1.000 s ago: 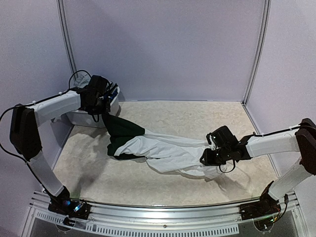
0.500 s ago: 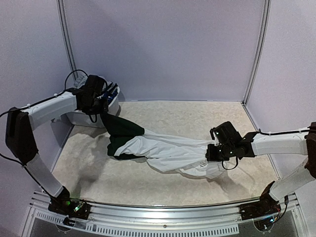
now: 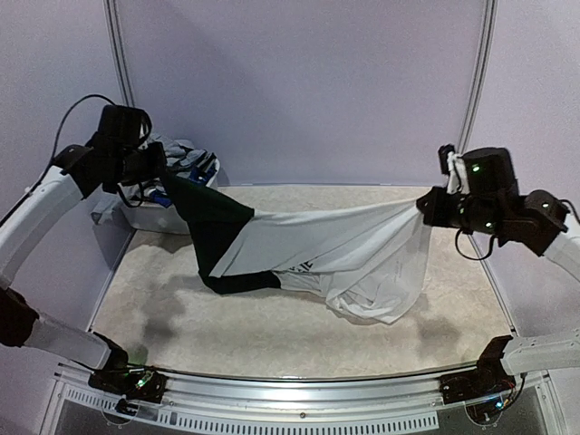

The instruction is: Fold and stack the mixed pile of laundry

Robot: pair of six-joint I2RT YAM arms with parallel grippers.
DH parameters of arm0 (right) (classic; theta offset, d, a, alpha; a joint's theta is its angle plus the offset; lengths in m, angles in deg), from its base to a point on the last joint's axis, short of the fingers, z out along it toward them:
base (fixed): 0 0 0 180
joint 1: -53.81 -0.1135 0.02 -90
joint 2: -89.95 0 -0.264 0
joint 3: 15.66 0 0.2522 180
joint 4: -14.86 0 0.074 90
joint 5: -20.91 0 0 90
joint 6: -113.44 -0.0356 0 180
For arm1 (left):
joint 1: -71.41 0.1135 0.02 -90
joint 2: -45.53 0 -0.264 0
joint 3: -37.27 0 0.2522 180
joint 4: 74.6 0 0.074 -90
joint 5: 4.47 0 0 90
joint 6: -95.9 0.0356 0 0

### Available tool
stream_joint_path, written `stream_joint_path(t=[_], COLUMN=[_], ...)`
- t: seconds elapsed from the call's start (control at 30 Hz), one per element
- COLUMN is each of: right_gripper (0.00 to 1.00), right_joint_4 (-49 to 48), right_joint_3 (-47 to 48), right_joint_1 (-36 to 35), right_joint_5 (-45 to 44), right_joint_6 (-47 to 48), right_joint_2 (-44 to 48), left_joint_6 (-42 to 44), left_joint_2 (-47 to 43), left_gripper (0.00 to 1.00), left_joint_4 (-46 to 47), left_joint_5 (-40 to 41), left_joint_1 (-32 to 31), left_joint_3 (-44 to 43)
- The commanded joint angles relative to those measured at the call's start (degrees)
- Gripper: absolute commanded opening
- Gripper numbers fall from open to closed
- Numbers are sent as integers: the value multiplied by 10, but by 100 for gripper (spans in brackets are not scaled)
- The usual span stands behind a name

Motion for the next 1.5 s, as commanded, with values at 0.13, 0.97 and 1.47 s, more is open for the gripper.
stream_joint_path(t=[0.13,0.97,1.47], right_gripper=[1,1,1], right_joint_4=[175,310,162], right_joint_3=[189,546,351], right_joint_1=[-3,-3,131], right_joint_5=[-125,6,-99], right_joint_6=[61,132,125], right_joint_2=[70,17,-100], left_joint_6=[12,33,57], left_joint_2=[-85,-106,144], left_gripper=[0,0,0], left_joint_4=[-125,-131,-34], left_joint_5=[14,-187,-124], left_joint_1=[-7,-7,-5], left_joint_3=[-143,-417,-401])
